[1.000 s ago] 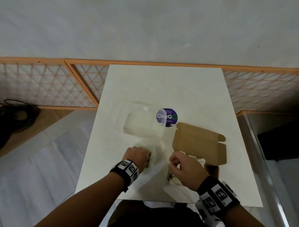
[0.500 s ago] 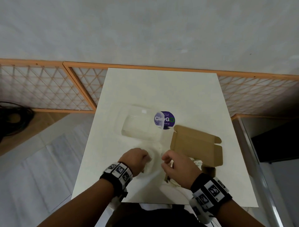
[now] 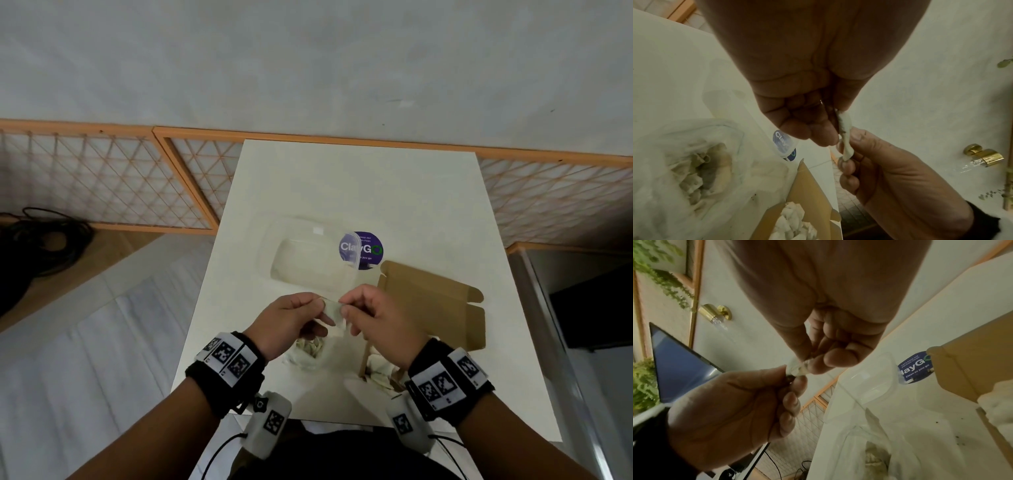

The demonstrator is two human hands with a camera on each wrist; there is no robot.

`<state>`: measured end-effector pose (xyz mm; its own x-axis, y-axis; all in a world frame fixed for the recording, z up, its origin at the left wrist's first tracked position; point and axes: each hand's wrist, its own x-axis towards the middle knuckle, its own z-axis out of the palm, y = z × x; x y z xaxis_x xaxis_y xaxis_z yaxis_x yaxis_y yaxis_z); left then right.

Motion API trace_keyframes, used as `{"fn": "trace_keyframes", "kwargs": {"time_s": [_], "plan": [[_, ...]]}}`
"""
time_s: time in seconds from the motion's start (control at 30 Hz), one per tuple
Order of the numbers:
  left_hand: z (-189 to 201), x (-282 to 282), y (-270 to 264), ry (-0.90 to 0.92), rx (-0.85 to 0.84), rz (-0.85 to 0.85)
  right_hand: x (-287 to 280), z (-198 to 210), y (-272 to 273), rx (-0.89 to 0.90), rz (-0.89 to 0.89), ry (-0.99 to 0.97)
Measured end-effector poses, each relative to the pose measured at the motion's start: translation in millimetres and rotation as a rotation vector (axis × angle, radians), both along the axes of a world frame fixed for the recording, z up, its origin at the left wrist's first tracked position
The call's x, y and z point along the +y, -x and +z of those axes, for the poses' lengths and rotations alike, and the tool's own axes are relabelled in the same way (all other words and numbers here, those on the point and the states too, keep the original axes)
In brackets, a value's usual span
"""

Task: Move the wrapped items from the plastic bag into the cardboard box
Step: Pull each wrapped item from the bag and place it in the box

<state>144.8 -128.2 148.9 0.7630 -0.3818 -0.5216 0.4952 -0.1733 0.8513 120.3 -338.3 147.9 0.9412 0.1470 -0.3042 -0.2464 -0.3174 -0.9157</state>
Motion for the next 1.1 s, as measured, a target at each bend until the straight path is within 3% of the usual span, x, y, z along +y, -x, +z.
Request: {"fn": "trace_keyframes", "kwargs": {"time_s": [0.37,0.53,0.73,0.97,1.1], "plan": [[11,7,10,0.098,0.007,0.084,5,4,-1,-0.012,0.075,-0.022],[10,8,8,0.070,-0.155,-0.002,9,8,-1,-0.044,0.125,0.009],[15,7,7,0.066,-0.218,0.026,9,14,-1,-0.022,0.056,-0.035],[27,2,9,0.183,-0.104,0.136,5,21,-3,-0.029,-0.043,-0.091],[35,3,9,0.230,-0.012,0.080,4,26,-2,-0.075,-0.019,-0.108]]}}
